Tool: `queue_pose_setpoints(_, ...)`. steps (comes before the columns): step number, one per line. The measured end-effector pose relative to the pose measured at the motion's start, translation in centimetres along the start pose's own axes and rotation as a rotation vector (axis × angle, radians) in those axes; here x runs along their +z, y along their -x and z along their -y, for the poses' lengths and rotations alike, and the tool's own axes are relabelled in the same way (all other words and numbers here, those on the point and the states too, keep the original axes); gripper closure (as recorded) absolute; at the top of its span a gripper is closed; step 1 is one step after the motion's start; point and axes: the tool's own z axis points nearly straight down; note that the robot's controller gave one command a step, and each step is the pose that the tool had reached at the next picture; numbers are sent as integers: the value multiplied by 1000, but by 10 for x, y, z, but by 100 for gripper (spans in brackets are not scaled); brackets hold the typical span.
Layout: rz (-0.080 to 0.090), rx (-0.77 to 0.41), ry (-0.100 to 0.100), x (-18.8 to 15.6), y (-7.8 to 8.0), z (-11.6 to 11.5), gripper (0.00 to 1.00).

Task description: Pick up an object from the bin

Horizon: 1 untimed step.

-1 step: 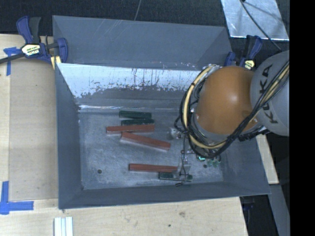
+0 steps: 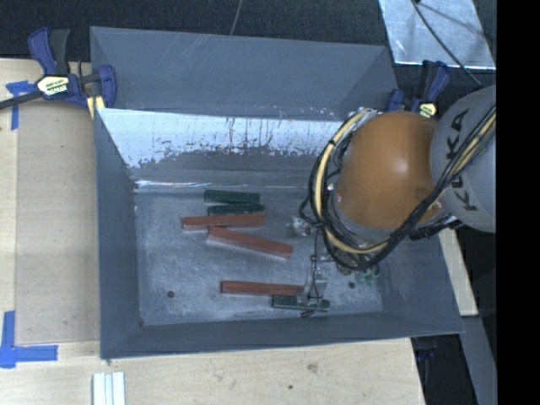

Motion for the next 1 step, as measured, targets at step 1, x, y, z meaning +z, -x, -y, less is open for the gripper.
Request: queue_pose_setpoints(1, -2, 28, -1, 105, 14, 64, 100)
